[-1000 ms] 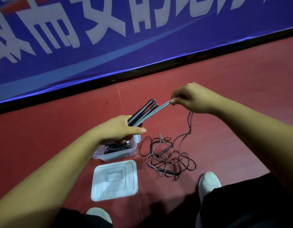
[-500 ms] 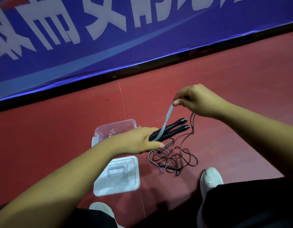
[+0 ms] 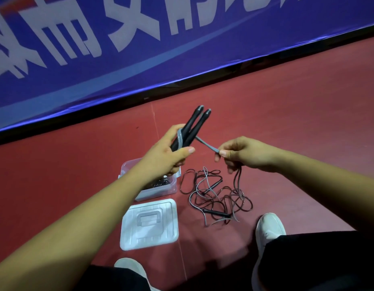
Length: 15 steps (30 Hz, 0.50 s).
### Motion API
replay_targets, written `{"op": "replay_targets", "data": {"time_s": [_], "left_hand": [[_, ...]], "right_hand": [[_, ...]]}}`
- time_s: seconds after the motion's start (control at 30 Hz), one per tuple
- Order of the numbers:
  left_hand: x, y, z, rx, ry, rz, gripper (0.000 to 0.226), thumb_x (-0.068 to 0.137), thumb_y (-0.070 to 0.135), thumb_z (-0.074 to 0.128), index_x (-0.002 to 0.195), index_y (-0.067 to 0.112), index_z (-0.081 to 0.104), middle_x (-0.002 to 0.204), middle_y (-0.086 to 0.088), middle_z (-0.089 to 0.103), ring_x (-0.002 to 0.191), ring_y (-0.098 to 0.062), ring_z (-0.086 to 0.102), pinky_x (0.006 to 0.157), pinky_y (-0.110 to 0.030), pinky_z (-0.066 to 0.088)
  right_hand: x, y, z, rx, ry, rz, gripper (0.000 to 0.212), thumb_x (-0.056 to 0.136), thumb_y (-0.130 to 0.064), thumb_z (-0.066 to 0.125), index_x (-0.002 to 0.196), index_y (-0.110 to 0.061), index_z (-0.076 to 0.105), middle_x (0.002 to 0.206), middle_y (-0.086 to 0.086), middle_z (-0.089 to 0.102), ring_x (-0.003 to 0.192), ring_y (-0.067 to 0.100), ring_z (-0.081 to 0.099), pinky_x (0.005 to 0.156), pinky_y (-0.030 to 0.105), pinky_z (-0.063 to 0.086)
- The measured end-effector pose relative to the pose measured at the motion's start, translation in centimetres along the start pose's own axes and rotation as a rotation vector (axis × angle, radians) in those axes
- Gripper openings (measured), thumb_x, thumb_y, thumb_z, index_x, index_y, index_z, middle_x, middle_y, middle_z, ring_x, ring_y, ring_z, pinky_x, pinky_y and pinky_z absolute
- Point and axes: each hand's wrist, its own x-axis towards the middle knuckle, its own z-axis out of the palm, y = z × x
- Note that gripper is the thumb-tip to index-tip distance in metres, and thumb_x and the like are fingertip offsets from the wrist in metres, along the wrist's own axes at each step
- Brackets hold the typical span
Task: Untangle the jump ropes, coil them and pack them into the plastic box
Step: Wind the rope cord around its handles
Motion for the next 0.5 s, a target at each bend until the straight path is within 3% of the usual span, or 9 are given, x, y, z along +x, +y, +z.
{"op": "replay_targets", "data": {"time_s": [0.07,0.17,0.27,0.37,0.43,0.5], "left_hand": [[0.2,-0.1,-0.5,-0.013,0.055,-0.026,0.021,0.096,0.019,0.063,0.108,0.029,0.048,0.059,0.001,0.039,0.051,-0.015,0.027,0.051,-0.028,0.021],[0.4,-0.1,-1.3,-0.009,0.161,-0.036,0.02,0.097,0.021,0.062,0.097,0.02,0.042,0.057,0.002,0.04,0.046,-0.013,0.028,0.045,-0.023,0.023],[0.9,-0.1,-2.2,-0.048,0.275,-0.037,0.018,0.099,0.019,0.059,0.104,0.022,0.041,0.061,0.0,0.039,0.044,-0.01,0.03,0.043,-0.022,0.024],[1.2,-0.4,-3.5,-0.043,0.282,-0.048,0.024,0.098,0.016,0.059,0.113,0.02,0.041,0.058,0.001,0.038,0.045,-0.013,0.028,0.044,-0.023,0.023],[1.4,-0.9,-4.1,0.078,0.293,-0.051,0.022,0.096,0.019,0.063,0.102,0.018,0.042,0.056,0.001,0.041,0.048,-0.015,0.029,0.046,-0.026,0.024],[1.6,-1.3,-4.5,0.346,0.319,-0.052,0.025,0.094,0.027,0.065,0.093,0.02,0.042,0.059,0.0,0.048,0.049,-0.018,0.037,0.048,-0.028,0.032]], "right_hand": [[-0.2,-0.1,-0.2,-0.035,0.002,0.0,0.024,0.103,-0.011,0.046,0.099,0.004,0.064,0.062,0.01,0.049,0.061,0.023,0.051,0.056,0.024,0.045],[-0.5,-0.9,-0.4,-0.04,0.011,-0.013,0.023,0.102,-0.013,0.049,0.097,0.002,0.066,0.065,0.012,0.054,0.06,0.021,0.053,0.058,0.027,0.045],[-0.9,-2.3,-0.5,-0.024,0.028,-0.038,0.021,0.101,-0.016,0.051,0.102,-0.002,0.068,0.073,0.012,0.058,0.068,0.017,0.059,0.066,0.029,0.05],[-1.1,-3.4,-0.8,-0.034,0.035,-0.073,0.021,0.101,-0.016,0.051,0.104,-0.004,0.068,0.064,0.005,0.044,0.058,0.02,0.049,0.056,0.028,0.046],[-1.3,-3.9,-1.2,-0.122,0.079,-0.102,0.02,0.101,-0.02,0.054,0.099,-0.01,0.071,0.061,0.0,0.043,0.055,0.016,0.043,0.052,0.029,0.04],[-1.5,-4.5,-1.3,-0.184,0.095,-0.124,0.019,0.099,-0.025,0.058,0.094,-0.015,0.073,0.057,-0.007,0.045,0.051,0.011,0.04,0.05,0.027,0.037]]}}
